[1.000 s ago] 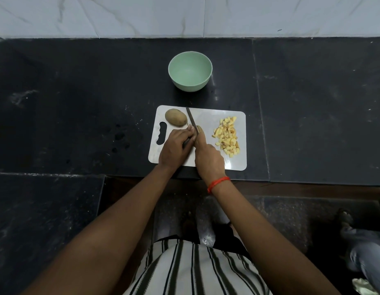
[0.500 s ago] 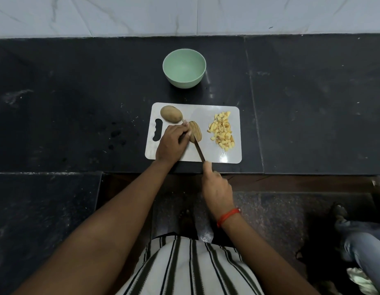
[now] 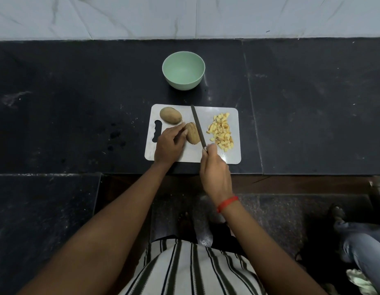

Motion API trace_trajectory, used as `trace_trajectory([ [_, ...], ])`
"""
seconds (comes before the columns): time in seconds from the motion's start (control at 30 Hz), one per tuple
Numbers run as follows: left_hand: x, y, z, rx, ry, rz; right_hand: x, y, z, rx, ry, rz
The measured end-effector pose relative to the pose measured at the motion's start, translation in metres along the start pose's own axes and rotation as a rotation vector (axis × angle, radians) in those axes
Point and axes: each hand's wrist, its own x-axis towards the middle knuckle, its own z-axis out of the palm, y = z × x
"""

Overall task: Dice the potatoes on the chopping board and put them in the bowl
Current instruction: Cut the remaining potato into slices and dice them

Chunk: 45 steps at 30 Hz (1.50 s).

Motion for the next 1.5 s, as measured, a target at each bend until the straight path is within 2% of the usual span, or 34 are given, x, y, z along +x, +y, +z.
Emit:
trace_trajectory([
  [0.1, 0.000, -0.001, -0.001, -0.012, 0.012, -0.012, 0.029, -0.003, 0.019, -0.042, -0.067, 0.038],
  [0.23, 0.000, 0.002, -0.003, 0.039, -0.004, 0.064, 0.042, -0.002, 0.039, -0.092, -0.124, 0.056],
  [0.63, 0.002, -0.001, -0.002, 0.102, -0.022, 0.112, 0.046, 0.001, 0.048, -0.197, -0.143, 0.047],
  [0.97, 0.004, -0.007, -0.002, 0.102, -0.039, 0.134, 0.058, -0.010, 0.044, -0.104, -0.168, 0.066],
  [1.5, 0.002, -0.007, 0.001, 0.156, -0.020, 0.144, 0.035, -0.009, 0.043, -0.294, -0.209, 0.065],
])
